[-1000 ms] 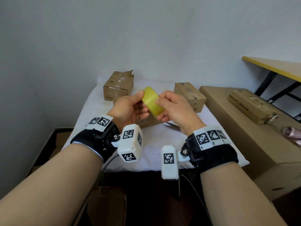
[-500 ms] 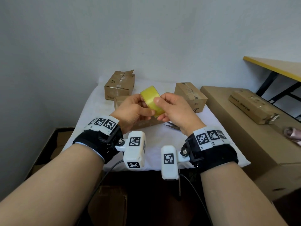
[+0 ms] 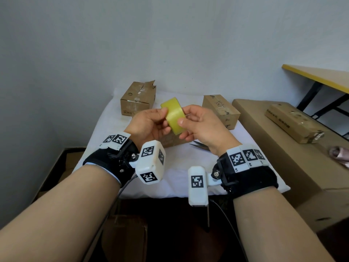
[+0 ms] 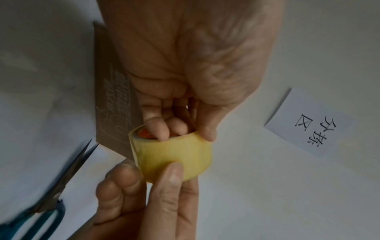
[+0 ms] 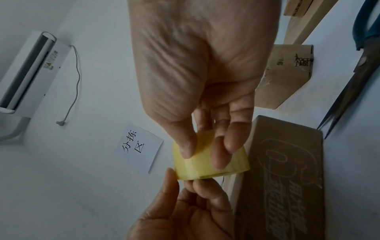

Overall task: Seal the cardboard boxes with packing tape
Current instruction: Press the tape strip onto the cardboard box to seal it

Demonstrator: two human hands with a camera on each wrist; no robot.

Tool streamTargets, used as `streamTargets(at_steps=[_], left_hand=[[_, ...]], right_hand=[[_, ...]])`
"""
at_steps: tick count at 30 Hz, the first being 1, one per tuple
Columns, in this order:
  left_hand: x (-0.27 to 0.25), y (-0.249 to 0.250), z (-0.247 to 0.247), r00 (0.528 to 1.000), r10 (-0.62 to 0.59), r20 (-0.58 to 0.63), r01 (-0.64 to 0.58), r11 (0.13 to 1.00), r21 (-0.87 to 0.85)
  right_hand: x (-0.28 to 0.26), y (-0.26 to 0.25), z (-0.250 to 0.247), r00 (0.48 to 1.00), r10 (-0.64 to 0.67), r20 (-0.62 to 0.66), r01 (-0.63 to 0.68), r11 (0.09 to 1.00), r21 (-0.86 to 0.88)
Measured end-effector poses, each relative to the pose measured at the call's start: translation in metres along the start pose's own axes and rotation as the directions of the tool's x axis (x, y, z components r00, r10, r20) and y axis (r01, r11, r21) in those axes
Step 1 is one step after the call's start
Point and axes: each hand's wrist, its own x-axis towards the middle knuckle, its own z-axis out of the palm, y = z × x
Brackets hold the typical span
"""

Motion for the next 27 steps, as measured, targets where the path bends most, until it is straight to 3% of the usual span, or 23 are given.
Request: streamTargets(at_steps=[2,7,13,21,27], left_hand=[[-0.0008,0.0007,-0.0004,0.999,-0.020,-0.034,0.019,1.000,-0.023],[-0.0044,0.0003,0.0012,0.998,-0.041,-0.045,0.046,0.993,0.109],[-0.0054,0.0029,0.0024,0.999,-0.038,0.039,0.032,0.988,0.152],[-0.0054,-0.0005,0.0015,0.999,-0.029,-0.014,0.031,0.988,0.149],[-0.0031,0.0016,-0.0013,0.999,-0.032,0.041,0.025,0.986,0.162]], right_hand=[[-0.0014,-0.0004,0.0005,1.000,-0.004,0.009,0.004,1.000,-0.011],[-0.0037,-0.0012,0.0012,1.000,-0.010,0.011,0.010,1.000,-0.030],[-0.0018,0.0012,-0.0001,0.998,-0.024,-0.052,0.022,0.999,-0.043],[-0.0017,-0.0015,0.0025,0.999,-0.052,-0.001,0.052,0.996,-0.074],[-0.0014,0.0023,0.0021,0.999,-0.043,-0.002,0.043,0.996,-0.072]])
